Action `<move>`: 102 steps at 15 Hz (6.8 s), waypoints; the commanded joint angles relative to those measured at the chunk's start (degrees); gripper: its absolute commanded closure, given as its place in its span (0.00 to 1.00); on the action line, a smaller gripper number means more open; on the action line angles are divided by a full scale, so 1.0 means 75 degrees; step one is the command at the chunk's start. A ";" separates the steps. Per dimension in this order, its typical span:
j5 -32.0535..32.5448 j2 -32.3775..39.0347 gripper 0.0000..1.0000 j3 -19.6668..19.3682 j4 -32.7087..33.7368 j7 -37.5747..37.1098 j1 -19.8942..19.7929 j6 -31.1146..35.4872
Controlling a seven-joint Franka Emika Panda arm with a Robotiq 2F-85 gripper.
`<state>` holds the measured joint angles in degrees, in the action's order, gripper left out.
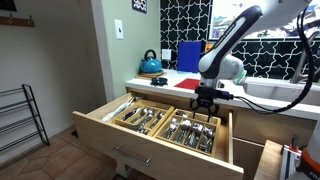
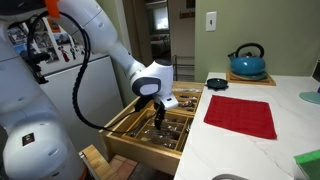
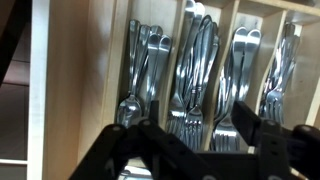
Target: Take a fork out of the drawer and place it on the napkin
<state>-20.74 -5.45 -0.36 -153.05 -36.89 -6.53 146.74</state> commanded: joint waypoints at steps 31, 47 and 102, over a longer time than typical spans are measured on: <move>-0.1678 0.2969 0.74 -0.0153 0.1742 0.1831 0.0183 0.0020; -0.1212 0.2640 0.96 -0.0290 0.1548 0.1497 0.0371 -0.0037; -0.0459 0.2873 0.81 -0.0363 0.1738 0.1149 0.0663 -0.0065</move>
<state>-25.66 15.05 -2.18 -140.31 -26.60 -2.21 146.40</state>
